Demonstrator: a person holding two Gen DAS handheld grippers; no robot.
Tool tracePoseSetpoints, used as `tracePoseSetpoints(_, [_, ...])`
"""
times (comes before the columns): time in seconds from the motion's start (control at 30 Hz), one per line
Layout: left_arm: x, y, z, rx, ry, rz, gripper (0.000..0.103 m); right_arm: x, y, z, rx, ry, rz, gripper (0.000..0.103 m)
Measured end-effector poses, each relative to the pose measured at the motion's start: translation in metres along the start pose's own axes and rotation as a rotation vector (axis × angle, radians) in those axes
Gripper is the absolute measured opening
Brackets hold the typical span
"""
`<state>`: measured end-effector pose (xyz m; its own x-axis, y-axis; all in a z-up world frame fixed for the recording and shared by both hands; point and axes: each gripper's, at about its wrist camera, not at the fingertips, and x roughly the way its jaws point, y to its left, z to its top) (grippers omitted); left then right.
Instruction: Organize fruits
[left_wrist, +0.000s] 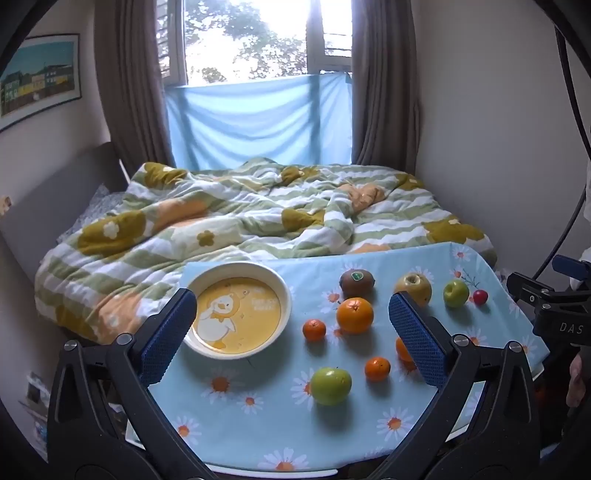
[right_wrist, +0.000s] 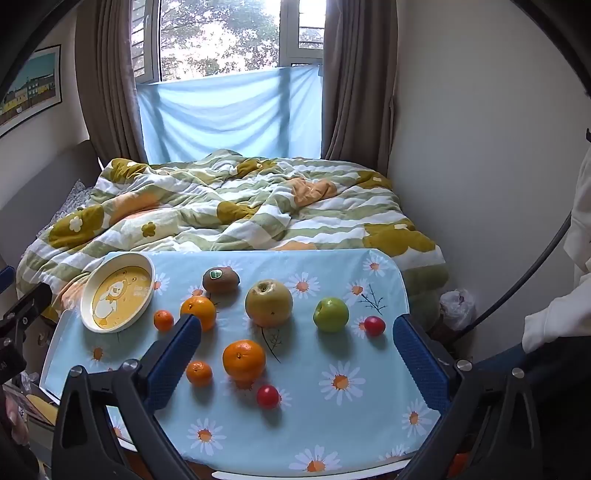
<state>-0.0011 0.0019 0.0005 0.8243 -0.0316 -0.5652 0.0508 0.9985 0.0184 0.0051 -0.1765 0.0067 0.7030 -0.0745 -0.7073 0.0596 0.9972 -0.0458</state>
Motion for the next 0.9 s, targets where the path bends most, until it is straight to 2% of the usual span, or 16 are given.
tracePoseSetpoints(0.27, [0.0,0.003,-0.004,0.011,0.013,0.018,0.103,-0.004,-0.003,-0.002,0.016,-0.023,0.035,0.103])
tracePoseSetpoints(0.9, [-0.006,-0.009,-0.002,0.0,0.021,0.009,0.103,-0.006,0.002,-0.005,0.002,-0.022,0.029,0.103])
